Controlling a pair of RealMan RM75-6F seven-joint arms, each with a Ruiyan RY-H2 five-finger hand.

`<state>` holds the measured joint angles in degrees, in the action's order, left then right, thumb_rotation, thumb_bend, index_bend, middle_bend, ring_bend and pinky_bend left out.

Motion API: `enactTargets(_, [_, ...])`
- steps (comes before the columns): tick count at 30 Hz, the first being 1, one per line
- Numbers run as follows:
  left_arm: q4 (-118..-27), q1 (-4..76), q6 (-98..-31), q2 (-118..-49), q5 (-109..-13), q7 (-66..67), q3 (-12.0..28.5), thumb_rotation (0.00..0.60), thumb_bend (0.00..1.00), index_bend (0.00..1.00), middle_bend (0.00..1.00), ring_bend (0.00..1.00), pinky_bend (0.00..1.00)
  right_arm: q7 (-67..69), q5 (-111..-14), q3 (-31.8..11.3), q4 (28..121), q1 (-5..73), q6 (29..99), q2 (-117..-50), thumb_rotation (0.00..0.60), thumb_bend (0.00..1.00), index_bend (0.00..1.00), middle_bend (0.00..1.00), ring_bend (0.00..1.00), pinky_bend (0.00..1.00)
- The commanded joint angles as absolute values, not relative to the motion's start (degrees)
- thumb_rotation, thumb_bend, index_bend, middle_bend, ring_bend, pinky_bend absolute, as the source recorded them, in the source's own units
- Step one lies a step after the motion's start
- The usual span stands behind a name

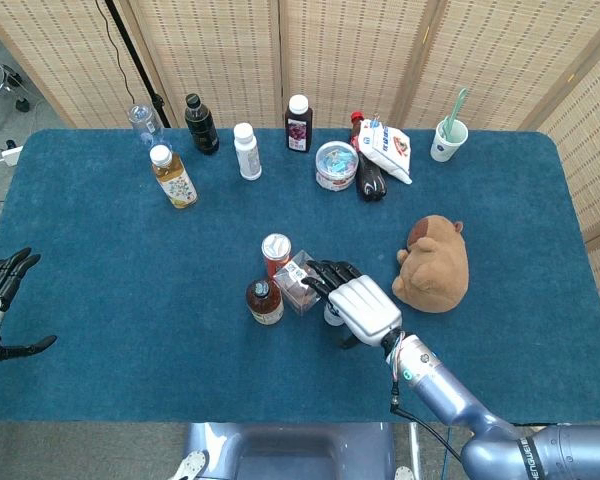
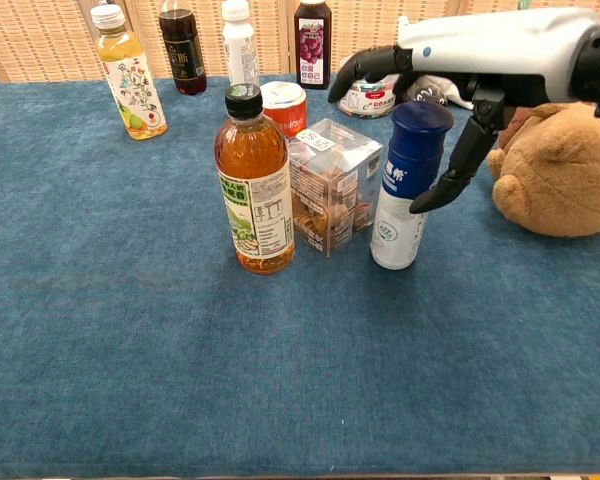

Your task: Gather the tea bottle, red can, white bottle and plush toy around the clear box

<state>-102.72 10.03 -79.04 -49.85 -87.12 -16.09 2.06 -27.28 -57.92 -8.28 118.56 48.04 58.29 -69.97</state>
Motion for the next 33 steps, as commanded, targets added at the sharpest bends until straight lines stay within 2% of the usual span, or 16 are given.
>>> enactTargets(1, [-102.44, 9.93, -79.18, -49.73, -87.12, -16.84, 2.08, 0.600, 0.11, 0.00, 0.00, 0.00, 0.00, -27.83, -57.32, -9.14, 120.87, 47.78, 59.49, -67.65, 0.600, 0.00, 0.08, 0.00, 0.00, 0.04])
enactTargets(6, [-102.12, 10.02, -78.99, -49.71, -86.98, -17.09, 2.13, 0.600, 0.11, 0.00, 0.00, 0.00, 0.00, -26.92, -56.59, -10.60, 123.63, 46.00, 61.63, -59.80, 0.600, 0.00, 0.04, 0.00, 0.00, 0.01])
enactTargets(10, [-102.49, 10.47, -78.13, -49.87, -86.81, -16.21, 2.13, 0.600, 0.11, 0.00, 0.00, 0.00, 0.00, -23.19, -55.21, -11.29, 121.92, 43.66, 61.93, -53.64, 0.600, 0.00, 0.00, 0.00, 0.00, 0.00])
enactTargets(15, [-103.43, 10.95, -77.37, -50.32, -86.33, -13.79, 2.26, 0.600, 0.11, 0.00, 0.00, 0.00, 0.00, -16.09, -52.89, -10.60, 113.61, 41.87, 55.21, -47.90, 0.600, 0.00, 0.00, 0.00, 0.00, 0.00])
enactTargets(20, [-104.32, 11.54, -76.28, -50.99, -84.76, -10.71, 2.63, 0.600, 0.11, 0.00, 0.00, 0.00, 0.00, -7.00, -55.78, -9.32, 105.23, 41.15, 44.64, -46.71, 0.600, 0.00, 0.00, 0.00, 0.00, 0.00])
enactTargets(25, [-104.88, 11.83, -75.81, -51.64, -83.49, -8.08, 2.92, 0.600, 0.11, 0.00, 0.00, 0.00, 0.00, -5.12, -62.36, -7.39, 98.08, 42.17, 37.39, -47.57, 0.600, 0.00, 0.00, 0.00, 0.00, 0.00])
enactTargets(28, [-105.06, 12.18, -75.16, -52.07, -82.42, -6.63, 3.16, 0.600, 0.11, 0.00, 0.00, 0.00, 0.00, -5.49, -67.10, -6.36, 94.86, 42.68, 35.74, -48.52, 0.600, 0.00, 0.00, 0.00, 0.00, 0.00])
enactTargets(33, [-105.35, 13.16, -73.52, -52.92, -79.63, -4.03, 3.94, 0.600, 0.11, 0.00, 0.00, 0.00, 0.00, -4.79, -75.17, -5.56, 89.35, 42.91, 37.14, -51.79, 0.600, 0.00, 0.00, 0.00, 0.00, 0.00])
